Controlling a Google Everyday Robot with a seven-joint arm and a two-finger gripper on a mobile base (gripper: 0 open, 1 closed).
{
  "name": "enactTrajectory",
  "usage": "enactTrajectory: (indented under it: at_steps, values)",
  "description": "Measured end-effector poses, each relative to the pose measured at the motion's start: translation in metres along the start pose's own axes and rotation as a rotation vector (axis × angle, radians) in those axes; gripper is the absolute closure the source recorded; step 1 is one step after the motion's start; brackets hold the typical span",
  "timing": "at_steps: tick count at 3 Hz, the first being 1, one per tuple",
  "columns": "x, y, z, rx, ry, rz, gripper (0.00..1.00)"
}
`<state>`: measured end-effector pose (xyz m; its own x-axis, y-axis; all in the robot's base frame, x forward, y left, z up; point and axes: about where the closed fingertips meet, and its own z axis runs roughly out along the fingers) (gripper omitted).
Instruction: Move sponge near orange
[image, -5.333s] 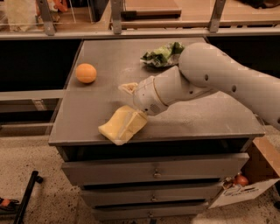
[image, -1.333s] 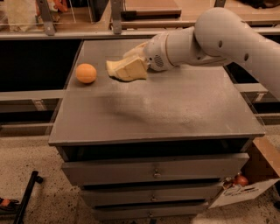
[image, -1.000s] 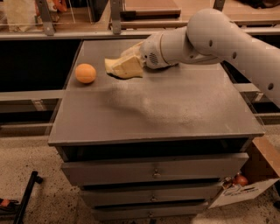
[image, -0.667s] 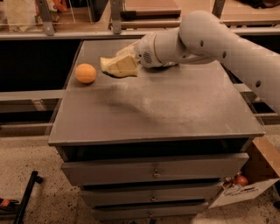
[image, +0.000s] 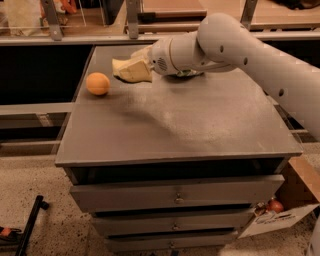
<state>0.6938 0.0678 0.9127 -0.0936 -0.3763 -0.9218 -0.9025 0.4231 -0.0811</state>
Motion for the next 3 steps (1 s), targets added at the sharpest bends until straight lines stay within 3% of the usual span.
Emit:
enactTrajectory:
  at_steps: [1, 2, 3]
  values:
    - [-0.0003, 0.0016, 0.0013, -0.003, 0.001, -0.001, 0.14]
    - [-0.0010, 0.0034, 0.0034, -0.007, 0.000, -0.002, 0.00]
    - [-0.0010, 0.0035, 0.0035, -0.008, 0.000, -0.002, 0.00]
